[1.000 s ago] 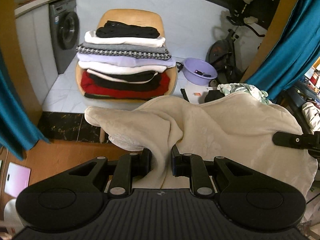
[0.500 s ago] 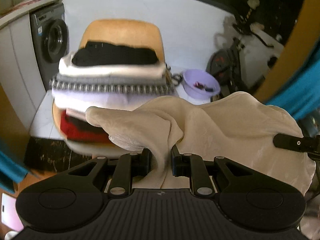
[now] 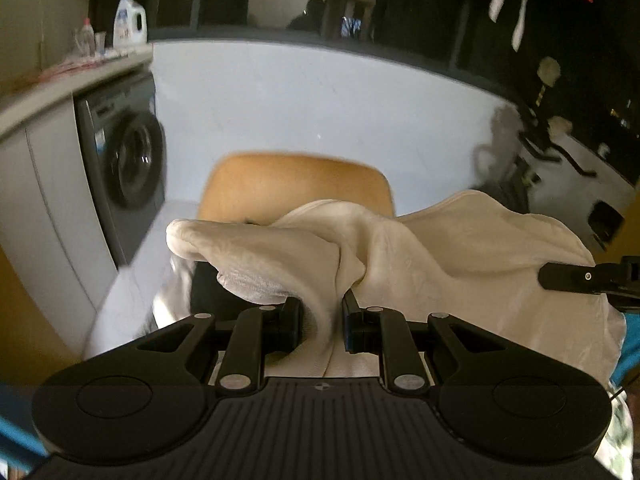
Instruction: Fold clothes
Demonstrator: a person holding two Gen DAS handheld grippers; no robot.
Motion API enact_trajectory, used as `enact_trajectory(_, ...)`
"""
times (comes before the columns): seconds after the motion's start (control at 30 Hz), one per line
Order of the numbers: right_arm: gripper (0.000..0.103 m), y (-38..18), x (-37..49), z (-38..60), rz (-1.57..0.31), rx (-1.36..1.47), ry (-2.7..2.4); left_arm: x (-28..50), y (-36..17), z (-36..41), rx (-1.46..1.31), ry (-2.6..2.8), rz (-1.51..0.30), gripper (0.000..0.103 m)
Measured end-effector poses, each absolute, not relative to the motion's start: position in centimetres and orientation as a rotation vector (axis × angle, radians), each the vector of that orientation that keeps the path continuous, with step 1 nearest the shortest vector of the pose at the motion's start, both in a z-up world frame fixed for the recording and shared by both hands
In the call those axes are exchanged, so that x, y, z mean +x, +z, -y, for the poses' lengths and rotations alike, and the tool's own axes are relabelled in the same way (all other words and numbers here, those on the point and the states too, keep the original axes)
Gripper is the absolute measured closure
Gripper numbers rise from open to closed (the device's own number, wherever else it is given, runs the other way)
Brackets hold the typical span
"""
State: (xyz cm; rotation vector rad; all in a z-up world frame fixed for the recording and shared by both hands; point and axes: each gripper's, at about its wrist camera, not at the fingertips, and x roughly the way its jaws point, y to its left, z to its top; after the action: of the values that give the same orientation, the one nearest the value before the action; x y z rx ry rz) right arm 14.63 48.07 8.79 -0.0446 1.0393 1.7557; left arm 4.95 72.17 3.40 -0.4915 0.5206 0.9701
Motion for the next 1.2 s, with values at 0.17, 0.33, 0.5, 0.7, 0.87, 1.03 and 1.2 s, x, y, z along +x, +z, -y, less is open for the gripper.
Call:
enact_trajectory(0.17,0.072,9.4,12.1,-58.2,-1.047,-0.036,1.745,4.4,4.1,-81.6,-0.490,0.974,-0.514,0.083)
enact_trajectory(0.33,0.072,8.4,10.5,-66.5,-1.099,-0.030,1.705,4.7,4.1,-89.6,-0.487,0.952,-0.548,0.083)
enact_trajectory(0.5,0.072,5.0,10.2,-71.9,-1.127,-0.088,1.652,5.6,1.3,-94.9,-0.530,0.926,-0.608,0.083)
enact_trajectory(0.7,0.069,-3.1,10.0,-76.8,-1.232,-0.213,1.519,7.3,-8.0,-100.4,-0.639,0.944,-0.784,0.081)
enact_trajectory(0.87,0.031,-9.5,9.2,-78.8,-1.223,-0.355,1.370,7.1,-13.6,-101.9,-0.712,0.984,-0.840,0.044)
enact_trajectory(1.03,0.020,-8.7,10.5,-77.0,-1.245,-0.279,1.323,4.6,-12.3,-102.2,-0.795,0.917,-0.827,0.036)
enact_trajectory(1.2,0.013,-5.8,14.8,-71.2,-1.229,-0.087,1.259,-0.3,-10.4,-100.5,-0.892,0.905,-0.708,0.036)
